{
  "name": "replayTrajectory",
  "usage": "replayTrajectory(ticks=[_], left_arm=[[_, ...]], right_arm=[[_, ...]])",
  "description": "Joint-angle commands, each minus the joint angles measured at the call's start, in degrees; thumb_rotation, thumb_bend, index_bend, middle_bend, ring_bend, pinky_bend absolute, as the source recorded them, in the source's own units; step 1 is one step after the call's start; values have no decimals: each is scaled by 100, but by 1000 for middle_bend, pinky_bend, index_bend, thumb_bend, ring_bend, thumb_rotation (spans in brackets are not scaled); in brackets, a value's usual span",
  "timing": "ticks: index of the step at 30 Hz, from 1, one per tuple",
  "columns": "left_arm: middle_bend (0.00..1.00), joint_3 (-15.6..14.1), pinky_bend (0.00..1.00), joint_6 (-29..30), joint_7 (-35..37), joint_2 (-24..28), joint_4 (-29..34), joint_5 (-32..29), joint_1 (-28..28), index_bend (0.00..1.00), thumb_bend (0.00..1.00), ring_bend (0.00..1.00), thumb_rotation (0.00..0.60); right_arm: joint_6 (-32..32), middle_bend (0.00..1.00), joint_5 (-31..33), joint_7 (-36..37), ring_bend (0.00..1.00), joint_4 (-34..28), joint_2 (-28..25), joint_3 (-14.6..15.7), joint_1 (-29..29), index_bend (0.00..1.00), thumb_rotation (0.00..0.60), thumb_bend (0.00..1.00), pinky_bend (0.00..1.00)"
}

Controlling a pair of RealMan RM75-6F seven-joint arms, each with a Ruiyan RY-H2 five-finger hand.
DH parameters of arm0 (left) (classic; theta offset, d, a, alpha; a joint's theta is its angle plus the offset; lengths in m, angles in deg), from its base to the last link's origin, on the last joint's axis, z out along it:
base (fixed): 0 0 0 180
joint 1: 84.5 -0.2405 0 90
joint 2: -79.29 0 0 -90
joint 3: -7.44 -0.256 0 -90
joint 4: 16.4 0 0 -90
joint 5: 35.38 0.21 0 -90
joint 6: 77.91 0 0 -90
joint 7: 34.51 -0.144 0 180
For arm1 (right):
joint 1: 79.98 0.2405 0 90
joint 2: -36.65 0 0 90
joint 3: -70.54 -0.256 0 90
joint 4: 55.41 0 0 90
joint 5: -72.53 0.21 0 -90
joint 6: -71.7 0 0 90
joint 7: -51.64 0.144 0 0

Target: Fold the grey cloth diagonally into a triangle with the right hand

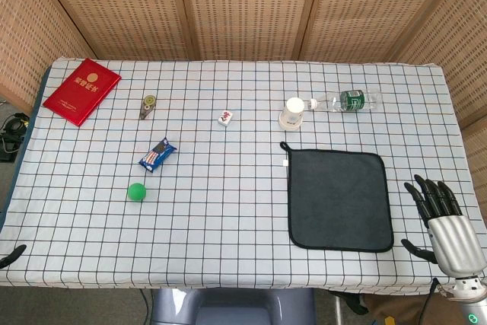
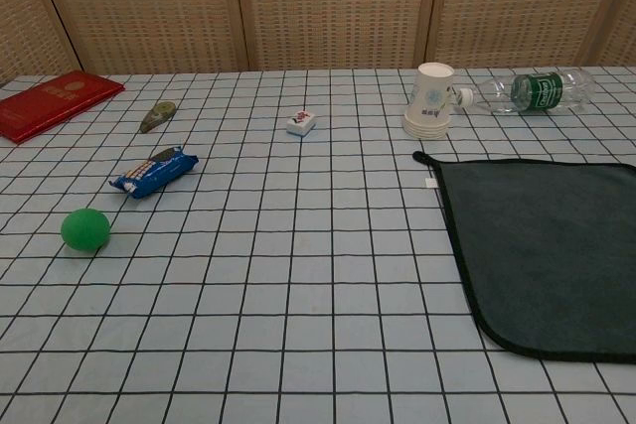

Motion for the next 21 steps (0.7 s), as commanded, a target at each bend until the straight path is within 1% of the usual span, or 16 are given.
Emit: replayTrajectory(ticks=[1, 4, 7, 13, 15, 18, 21], left_arm=[[0, -5, 0, -8, 15, 19, 16, 30, 10, 0, 0, 0, 600], [0, 11, 0, 18, 14, 25, 30, 36, 8, 0, 0, 0, 600], [0, 9, 0, 22, 40, 30, 42, 36, 2, 0, 0, 0, 600], [0, 39, 0, -92, 72, 36, 48, -56, 51, 0, 0, 0, 600], [0, 43, 0, -154, 72, 33, 45, -97, 73, 0, 0, 0, 600], [0, 53, 0, -199, 84, 28, 39, -150, 85, 0, 0, 0, 600], [0, 57, 0, -206, 89, 29, 35, -182, 78, 0, 0, 0, 600]], right_arm=[[-447, 0, -27, 132, 0, 5, -145, 183, 132, 0, 600, 0, 0], [-756, 0, -90, 216, 0, 79, -142, 282, 258, 26, 600, 0, 0], [-919, 0, -225, 334, 0, 276, -24, 350, 359, 90, 600, 0, 0], [-1362, 0, -506, 645, 0, 1067, 561, 512, 636, 247, 600, 6, 0], [-1480, 0, -569, 809, 0, 1240, 732, 559, 723, 306, 600, 60, 0], [-1493, 0, -688, 985, 0, 1512, 973, 584, 813, 336, 600, 158, 0], [-1632, 0, -783, 1040, 0, 1868, 1265, 655, 923, 356, 600, 193, 0]])
